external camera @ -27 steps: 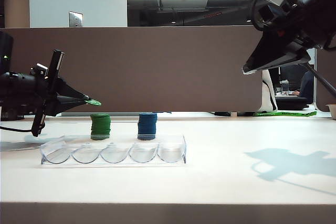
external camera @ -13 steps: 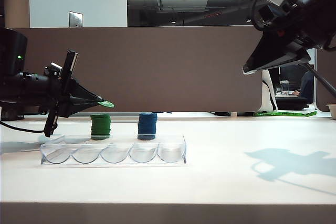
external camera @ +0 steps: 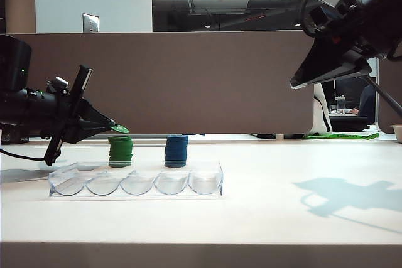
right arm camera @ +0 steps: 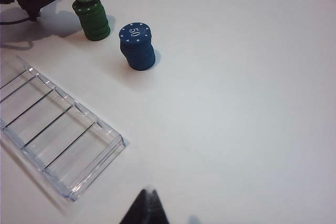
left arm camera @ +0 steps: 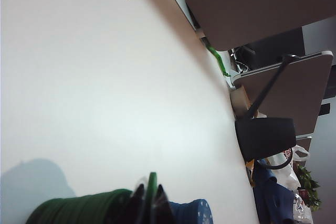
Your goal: Pick up the chip in the box and place it on the pile of chips with the same color.
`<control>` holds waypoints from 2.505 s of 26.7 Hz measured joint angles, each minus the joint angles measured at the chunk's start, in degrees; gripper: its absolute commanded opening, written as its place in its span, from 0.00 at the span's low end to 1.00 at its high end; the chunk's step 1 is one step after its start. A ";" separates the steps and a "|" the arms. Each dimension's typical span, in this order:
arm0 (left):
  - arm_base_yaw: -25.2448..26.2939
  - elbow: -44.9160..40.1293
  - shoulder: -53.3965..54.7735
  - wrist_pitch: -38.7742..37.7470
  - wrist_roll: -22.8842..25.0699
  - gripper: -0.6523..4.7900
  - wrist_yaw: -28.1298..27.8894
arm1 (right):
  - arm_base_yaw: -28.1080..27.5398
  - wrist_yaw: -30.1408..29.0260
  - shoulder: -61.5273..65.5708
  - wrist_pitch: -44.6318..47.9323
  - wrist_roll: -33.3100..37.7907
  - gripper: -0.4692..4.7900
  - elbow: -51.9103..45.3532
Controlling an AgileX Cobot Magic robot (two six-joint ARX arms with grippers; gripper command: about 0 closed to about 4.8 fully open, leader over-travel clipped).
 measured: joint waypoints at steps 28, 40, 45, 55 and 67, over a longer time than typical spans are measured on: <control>-0.02 0.02 0.00 -2.03 2.19 0.17 1.11 | 0.00 0.02 0.00 0.02 0.02 0.08 0.00; -0.02 0.02 0.00 -1.88 2.19 0.18 1.11 | 0.00 0.02 0.00 0.02 0.02 0.08 0.00; -0.02 0.02 0.00 -1.88 2.19 0.28 1.11 | 0.00 0.00 0.00 0.02 0.02 0.08 0.00; -0.02 0.02 0.00 -1.79 2.19 0.28 1.11 | 0.00 0.00 0.00 0.02 0.02 0.08 0.00; 2.14 0.02 0.00 0.59 0.70 0.28 3.15 | 0.00 0.00 0.00 -0.35 0.02 0.08 0.00</control>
